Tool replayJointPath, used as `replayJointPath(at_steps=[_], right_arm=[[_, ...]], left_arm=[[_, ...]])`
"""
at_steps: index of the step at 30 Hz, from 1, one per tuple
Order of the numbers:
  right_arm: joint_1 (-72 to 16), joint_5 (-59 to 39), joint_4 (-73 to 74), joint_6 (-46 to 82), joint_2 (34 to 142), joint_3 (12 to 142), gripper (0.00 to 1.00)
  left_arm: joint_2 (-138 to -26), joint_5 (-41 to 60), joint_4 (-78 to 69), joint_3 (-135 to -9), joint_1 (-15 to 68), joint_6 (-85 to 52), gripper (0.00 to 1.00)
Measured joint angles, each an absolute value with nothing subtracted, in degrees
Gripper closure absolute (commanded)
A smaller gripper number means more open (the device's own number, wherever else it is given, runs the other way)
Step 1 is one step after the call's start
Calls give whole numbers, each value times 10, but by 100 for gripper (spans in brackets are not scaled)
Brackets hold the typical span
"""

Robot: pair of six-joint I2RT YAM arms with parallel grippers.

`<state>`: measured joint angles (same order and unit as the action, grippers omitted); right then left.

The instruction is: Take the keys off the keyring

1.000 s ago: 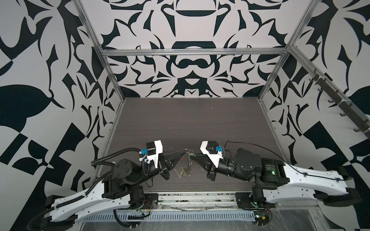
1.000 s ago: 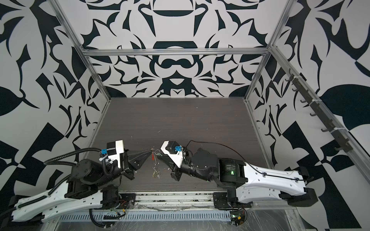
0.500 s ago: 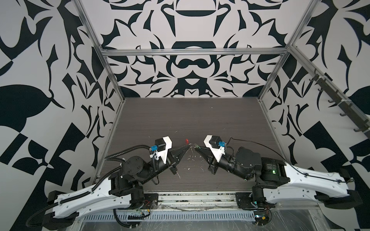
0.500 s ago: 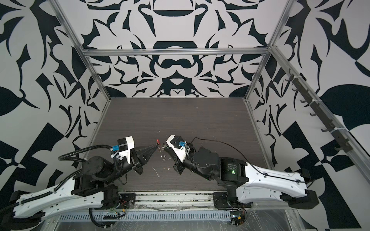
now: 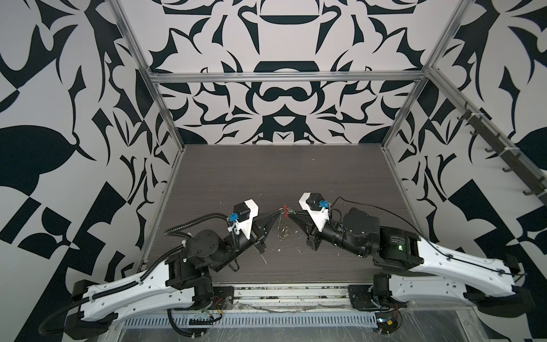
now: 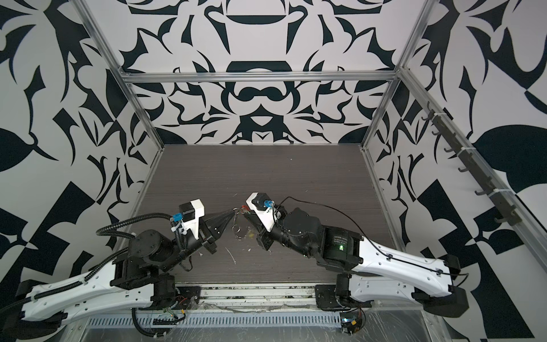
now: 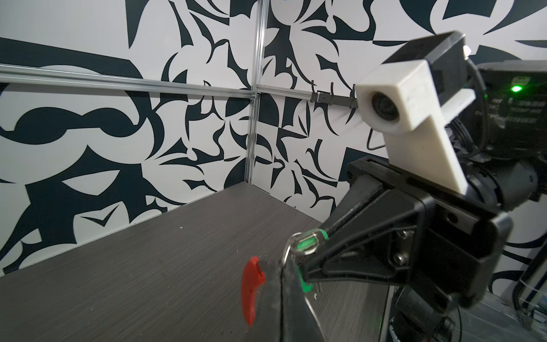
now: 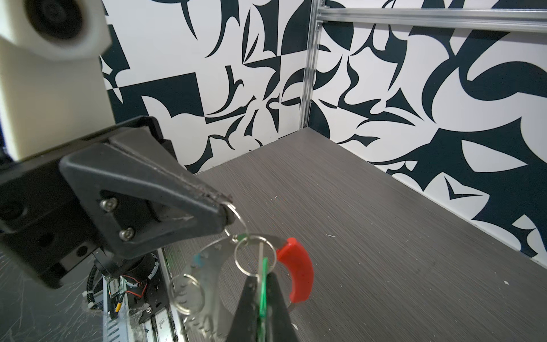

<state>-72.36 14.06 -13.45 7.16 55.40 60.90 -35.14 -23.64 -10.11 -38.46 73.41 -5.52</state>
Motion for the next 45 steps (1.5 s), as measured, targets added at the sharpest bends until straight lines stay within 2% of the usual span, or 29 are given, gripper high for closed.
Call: replayJointPath(at_steps=[25,45], right_arm=[[-712,163,-135,104,591,616,100],[-711,163,-81,128,593,592,100]], left_arm=[[-438,-437,-181,-387,766,-30,100],[-456,-477,-229,-387,769,0,100]])
